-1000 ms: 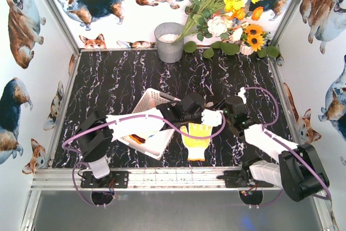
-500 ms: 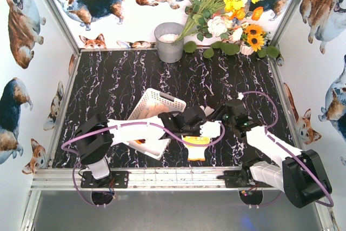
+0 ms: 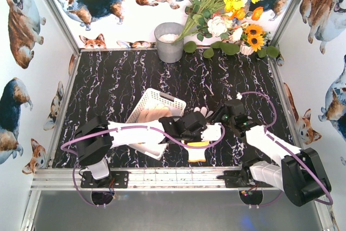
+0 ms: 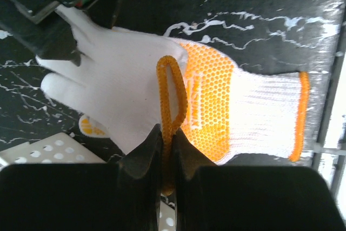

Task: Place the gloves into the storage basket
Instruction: Pair the glove with the glove.

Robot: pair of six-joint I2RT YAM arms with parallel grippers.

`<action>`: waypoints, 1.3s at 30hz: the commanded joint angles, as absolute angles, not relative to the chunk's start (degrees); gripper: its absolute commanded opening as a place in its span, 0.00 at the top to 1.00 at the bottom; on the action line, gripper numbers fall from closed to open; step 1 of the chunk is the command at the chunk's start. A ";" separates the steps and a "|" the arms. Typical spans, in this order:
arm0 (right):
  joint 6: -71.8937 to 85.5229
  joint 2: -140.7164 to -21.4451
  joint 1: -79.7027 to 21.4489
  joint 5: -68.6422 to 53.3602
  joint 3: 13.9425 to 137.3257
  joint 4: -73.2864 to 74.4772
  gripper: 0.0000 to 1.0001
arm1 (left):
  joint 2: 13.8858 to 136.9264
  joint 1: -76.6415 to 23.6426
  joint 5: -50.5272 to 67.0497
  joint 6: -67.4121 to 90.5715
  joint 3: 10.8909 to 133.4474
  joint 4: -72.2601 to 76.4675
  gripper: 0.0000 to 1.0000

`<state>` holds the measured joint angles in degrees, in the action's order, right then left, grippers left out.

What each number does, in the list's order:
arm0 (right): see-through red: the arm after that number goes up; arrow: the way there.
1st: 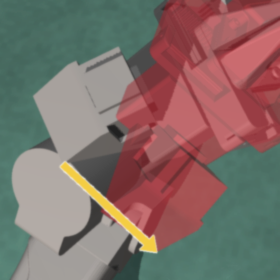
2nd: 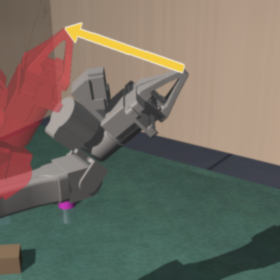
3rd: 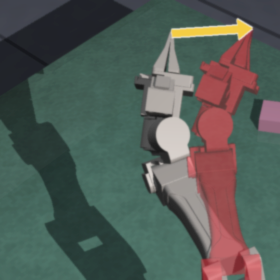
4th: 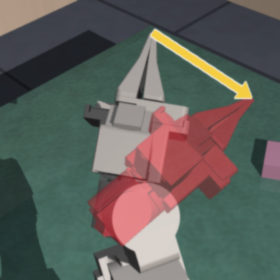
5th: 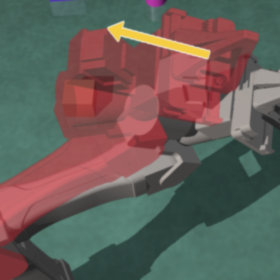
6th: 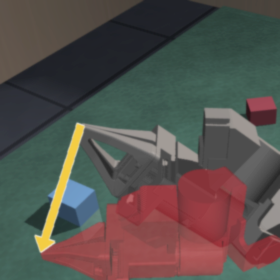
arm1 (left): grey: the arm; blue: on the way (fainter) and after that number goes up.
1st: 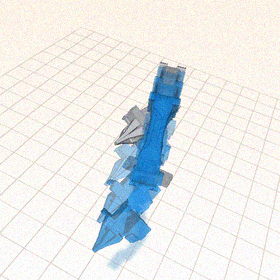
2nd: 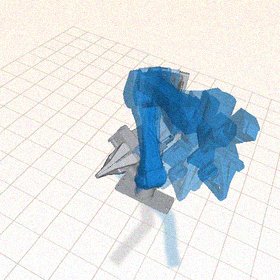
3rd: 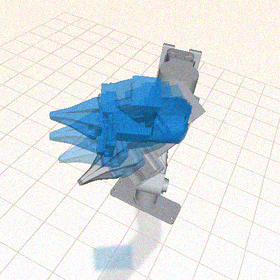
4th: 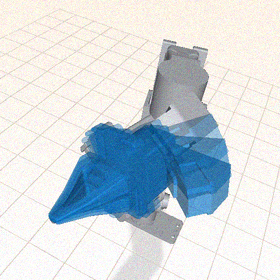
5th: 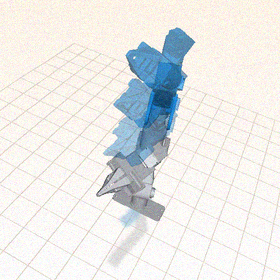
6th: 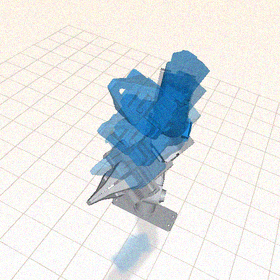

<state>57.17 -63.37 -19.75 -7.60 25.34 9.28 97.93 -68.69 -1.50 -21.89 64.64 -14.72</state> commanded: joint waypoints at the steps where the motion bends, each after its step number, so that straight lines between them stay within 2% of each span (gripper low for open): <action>1: 56.34 -62.94 -19.51 -8.54 25.62 8.18 0.57 | 95.94 -70.56 -0.36 -15.46 64.29 -13.79 1.00; 10: 54.73 -60.86 -19.51 -10.51 25.76 9.34 0.53 | 94.98 -73.69 -3.34 -6.93 63.40 -12.31 1.00; 16: 51.96 -58.38 -19.51 -10.89 26.84 13.34 0.42 | 94.99 -75.48 -0.81 -1.51 61.82 -12.76 1.00; 20: 50.75 -56.70 -19.51 -10.16 27.79 17.38 0.38 | 95.00 -77.32 1.10 1.35 60.20 -10.49 0.96; 24: 50.46 -54.45 -19.51 -11.23 28.67 21.36 0.35 | 93.97 -77.52 1.50 4.13 58.59 -8.70 0.77; 29: 48.42 -52.94 -19.51 -13.27 32.61 31.82 0.28 | 88.30 -77.42 0.45 8.39 57.38 -7.56 0.43; 32: 47.04 -52.30 -19.51 -14.34 35.66 39.11 0.25 | 85.57 -76.59 -1.53 13.59 57.71 -8.28 0.35; 34: 46.81 -51.93 -19.51 -15.51 36.87 42.46 0.25 | 84.92 -74.70 -2.83 18.53 58.38 -9.95 0.36; 39: 47.61 -50.97 -19.51 -17.34 35.99 45.39 0.27 | 86.02 -69.17 -1.39 32.16 59.79 -11.87 0.49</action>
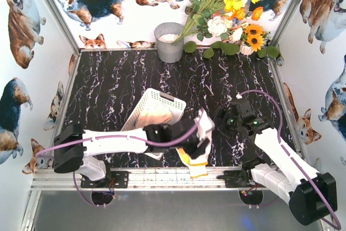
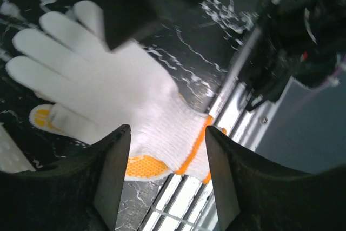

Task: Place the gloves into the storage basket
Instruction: Pair the glove with the glove.

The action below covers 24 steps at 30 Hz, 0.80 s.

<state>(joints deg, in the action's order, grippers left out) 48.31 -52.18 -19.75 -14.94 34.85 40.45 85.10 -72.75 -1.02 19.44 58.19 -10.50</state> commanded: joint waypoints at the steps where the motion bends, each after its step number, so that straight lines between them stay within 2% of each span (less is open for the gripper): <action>1: 47.78 -50.79 -19.51 -17.35 35.30 45.33 0.28 | 86.37 -68.57 -1.28 34.96 59.96 -11.51 0.51; 8: 47.23 -49.83 -19.57 -18.13 31.55 45.62 0.31 | 90.39 -67.58 -1.93 46.31 59.31 -9.93 0.54; 11: 47.39 -49.76 -19.67 -19.73 29.81 44.85 0.34 | 91.33 -66.99 -6.54 47.60 57.63 -11.06 0.60; 24: 48.79 -48.13 -21.08 -19.33 26.91 42.73 0.35 | 90.60 -60.91 -19.37 51.45 52.31 -13.58 0.60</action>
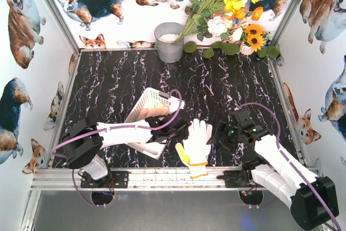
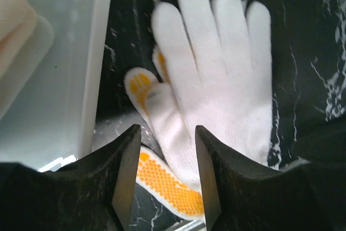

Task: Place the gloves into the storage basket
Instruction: Pair the glove with the glove.

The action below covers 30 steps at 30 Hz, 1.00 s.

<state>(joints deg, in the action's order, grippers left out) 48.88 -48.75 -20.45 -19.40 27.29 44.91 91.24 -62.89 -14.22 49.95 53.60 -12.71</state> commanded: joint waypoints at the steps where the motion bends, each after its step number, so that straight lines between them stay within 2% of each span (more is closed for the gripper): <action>1: 48.79 -48.23 -21.21 -19.29 26.83 42.60 0.35 | 90.54 -60.41 -19.49 51.39 52.11 -13.55 0.60; 6: 49.08 -48.09 -21.78 -19.22 26.81 42.36 0.35 | 90.16 -59.08 -20.21 51.77 50.56 -15.39 0.58; 11: 49.42 -48.38 -22.27 -19.29 26.19 40.93 0.35 | 88.87 -58.87 -17.07 50.16 48.87 -8.14 0.56; 16: 49.91 -49.21 -23.10 -19.39 25.98 39.73 0.35 | 95.45 -58.88 -7.99 46.27 54.19 -0.51 0.57; 28: 49.57 -49.40 -23.98 -17.48 23.91 39.69 0.35 | 103.52 -56.19 -8.83 44.96 59.12 -0.89 0.62; 30: 49.66 -49.88 -24.06 -17.78 23.36 38.90 0.41 | 104.29 -56.07 -8.27 44.96 59.22 -0.19 0.63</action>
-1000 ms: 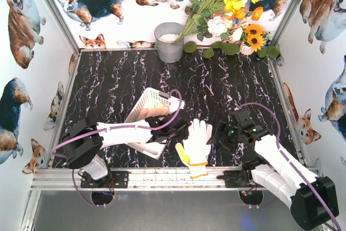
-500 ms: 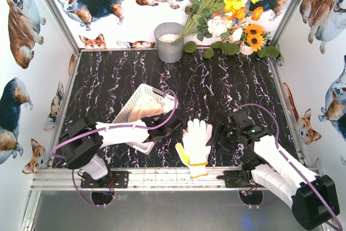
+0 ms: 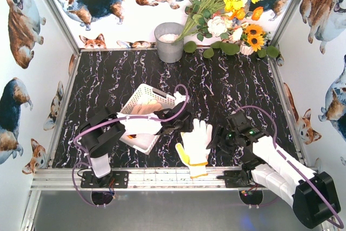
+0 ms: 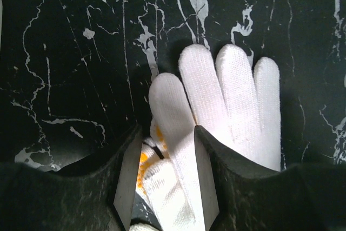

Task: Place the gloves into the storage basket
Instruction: Pair the glove with the glove.

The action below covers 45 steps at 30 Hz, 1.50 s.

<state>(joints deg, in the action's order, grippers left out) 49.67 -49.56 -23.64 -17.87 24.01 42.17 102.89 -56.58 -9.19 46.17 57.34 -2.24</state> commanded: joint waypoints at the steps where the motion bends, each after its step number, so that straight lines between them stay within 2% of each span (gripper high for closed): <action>1: 49.73 -50.11 -24.08 -18.10 23.11 38.40 0.43 | 104.61 -56.06 -8.08 45.00 59.28 0.21 0.64; 3: 49.84 -50.55 -24.29 -19.31 22.87 37.48 0.50 | 105.29 -56.02 -7.71 45.00 59.52 0.83 0.67; 5: 49.83 -50.66 -24.49 -21.15 22.77 36.87 0.53 | 105.95 -55.96 -7.82 44.94 59.90 0.91 0.69; 13: 50.38 -47.84 -25.37 -28.20 23.47 39.24 0.46 | 106.61 -55.33 -8.10 44.13 60.38 2.18 0.70; 18: 50.19 -49.15 -27.14 -30.84 23.49 39.34 0.46 | 107.14 -55.01 -8.25 43.63 61.02 2.79 0.68; 25: 50.51 -53.09 -30.15 -31.26 23.04 36.74 0.54 | 108.56 -54.83 -8.88 43.24 62.44 2.67 0.81; 28: 51.09 -53.80 -30.57 -31.91 22.92 35.10 0.60 | 108.83 -54.83 -9.17 43.20 62.51 2.80 0.82; 37: 51.75 -57.92 -30.92 -34.60 19.58 28.41 0.65 | 109.49 -54.74 -9.52 43.11 63.45 1.89 0.90; 40: 51.98 -58.17 -30.94 -35.13 19.29 27.41 0.75 | 108.88 -54.81 -9.64 43.34 63.02 2.31 0.93; 43: 52.40 -57.37 -30.94 -35.13 19.73 27.21 1.00 | 107.64 -54.84 -10.28 43.42 62.22 2.53 0.97; 45: 52.91 -56.50 -30.96 -34.54 20.15 27.76 1.00 | 106.44 -54.80 -10.94 43.36 61.57 2.88 0.99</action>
<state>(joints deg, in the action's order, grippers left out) 52.18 -58.35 -30.70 -33.41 18.94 30.70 108.47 -55.29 -9.17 43.83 61.76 1.39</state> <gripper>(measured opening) 0.033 0.026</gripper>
